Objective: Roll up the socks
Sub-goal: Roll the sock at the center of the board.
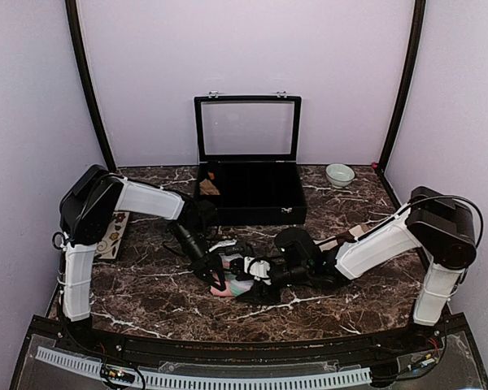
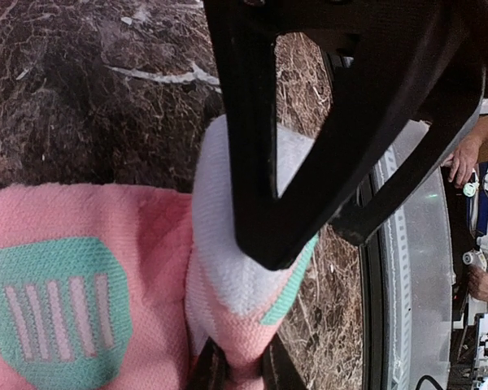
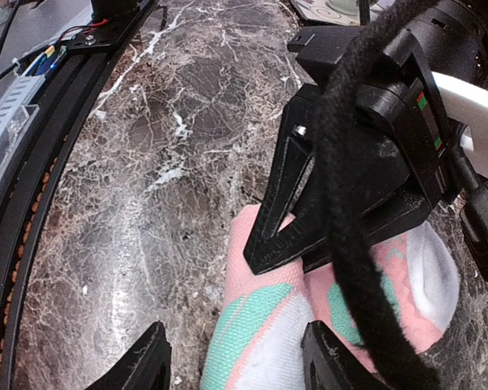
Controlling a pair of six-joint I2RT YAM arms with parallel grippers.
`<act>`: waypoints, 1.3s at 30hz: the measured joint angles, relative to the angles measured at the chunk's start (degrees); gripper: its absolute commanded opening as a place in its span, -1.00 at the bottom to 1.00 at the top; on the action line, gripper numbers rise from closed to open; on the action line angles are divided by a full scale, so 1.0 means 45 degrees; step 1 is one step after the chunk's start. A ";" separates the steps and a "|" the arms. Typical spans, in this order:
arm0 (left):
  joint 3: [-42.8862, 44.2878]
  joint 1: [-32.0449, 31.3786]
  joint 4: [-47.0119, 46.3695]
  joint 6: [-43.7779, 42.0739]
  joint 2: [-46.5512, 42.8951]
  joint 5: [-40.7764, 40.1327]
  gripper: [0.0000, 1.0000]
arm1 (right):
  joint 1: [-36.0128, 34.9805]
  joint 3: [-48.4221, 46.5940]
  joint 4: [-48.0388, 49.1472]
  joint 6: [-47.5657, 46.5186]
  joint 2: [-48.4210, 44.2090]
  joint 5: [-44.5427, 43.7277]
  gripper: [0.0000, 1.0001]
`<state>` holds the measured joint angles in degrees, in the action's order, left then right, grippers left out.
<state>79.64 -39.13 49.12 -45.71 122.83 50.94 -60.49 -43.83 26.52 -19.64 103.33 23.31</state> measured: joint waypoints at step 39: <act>-0.3371 0.0816 -0.1127 0.0044 -0.4488 -0.3206 -0.23 | -0.0083 -0.1739 -0.2001 0.2443 0.1297 -0.0563 -1.00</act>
<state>64.47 -35.46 44.05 -45.52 102.63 36.51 -60.86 -51.66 17.52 -8.64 109.16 20.78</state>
